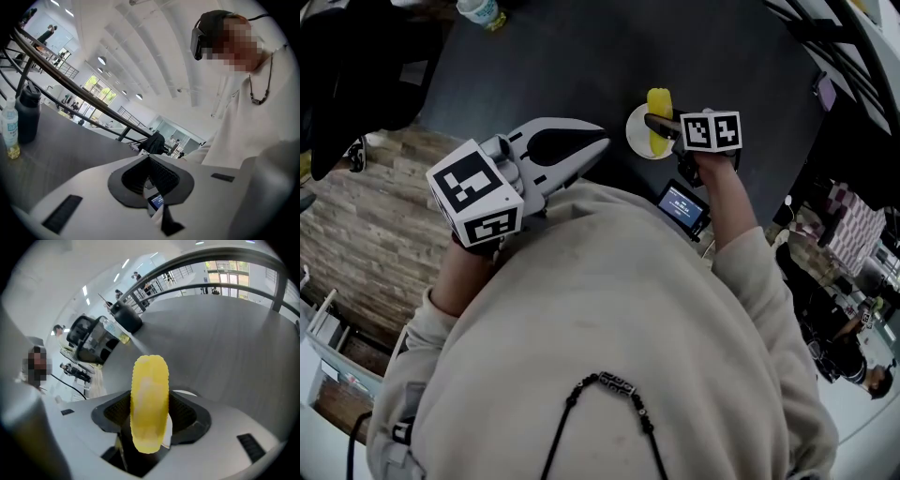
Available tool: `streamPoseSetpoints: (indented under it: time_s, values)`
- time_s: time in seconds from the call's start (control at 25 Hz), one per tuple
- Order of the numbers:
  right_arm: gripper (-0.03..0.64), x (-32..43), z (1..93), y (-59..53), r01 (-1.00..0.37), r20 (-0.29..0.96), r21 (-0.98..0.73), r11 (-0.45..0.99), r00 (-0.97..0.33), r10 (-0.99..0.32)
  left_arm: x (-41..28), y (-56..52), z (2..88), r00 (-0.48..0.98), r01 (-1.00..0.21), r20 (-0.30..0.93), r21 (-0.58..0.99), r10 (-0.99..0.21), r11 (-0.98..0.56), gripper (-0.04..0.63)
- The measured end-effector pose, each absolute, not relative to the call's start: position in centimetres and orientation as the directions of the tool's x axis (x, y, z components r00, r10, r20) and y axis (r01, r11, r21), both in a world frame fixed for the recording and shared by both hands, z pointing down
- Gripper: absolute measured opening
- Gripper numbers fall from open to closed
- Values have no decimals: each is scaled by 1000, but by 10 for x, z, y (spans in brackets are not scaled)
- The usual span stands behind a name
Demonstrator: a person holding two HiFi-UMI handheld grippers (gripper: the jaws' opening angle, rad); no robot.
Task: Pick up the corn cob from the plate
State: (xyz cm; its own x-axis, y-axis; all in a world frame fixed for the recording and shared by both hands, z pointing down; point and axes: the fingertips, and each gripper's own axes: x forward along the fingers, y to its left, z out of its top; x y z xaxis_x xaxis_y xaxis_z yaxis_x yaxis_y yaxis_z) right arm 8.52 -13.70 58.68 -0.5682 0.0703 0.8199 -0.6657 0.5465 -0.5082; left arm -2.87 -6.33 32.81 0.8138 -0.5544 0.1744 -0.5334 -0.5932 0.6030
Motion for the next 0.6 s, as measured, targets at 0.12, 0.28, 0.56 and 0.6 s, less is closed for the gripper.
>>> streamPoseSetpoints:
  time_s: [0.12, 0.28, 0.56, 0.6]
  values:
    - [255, 70, 544, -150, -624, 733, -586, 518, -681, 9, -25, -67, 323, 826, -519, 161, 594, -541, -615, 6]
    - [255, 51, 470, -167, -542, 591, -658, 522, -802, -87, -27, -73, 315, 846, -491, 142, 583, -514, -647, 6]
    - [255, 55, 355, -178, -436, 382, -676, 594, -897, -223, -17, -95, 298, 888, -434, 126, 542, -441, -719, 6]
    - [255, 60, 342, -176, -436, 371, -660, 612, -897, -240, -14, -96, 294, 895, -425, 126, 533, -428, -732, 6]
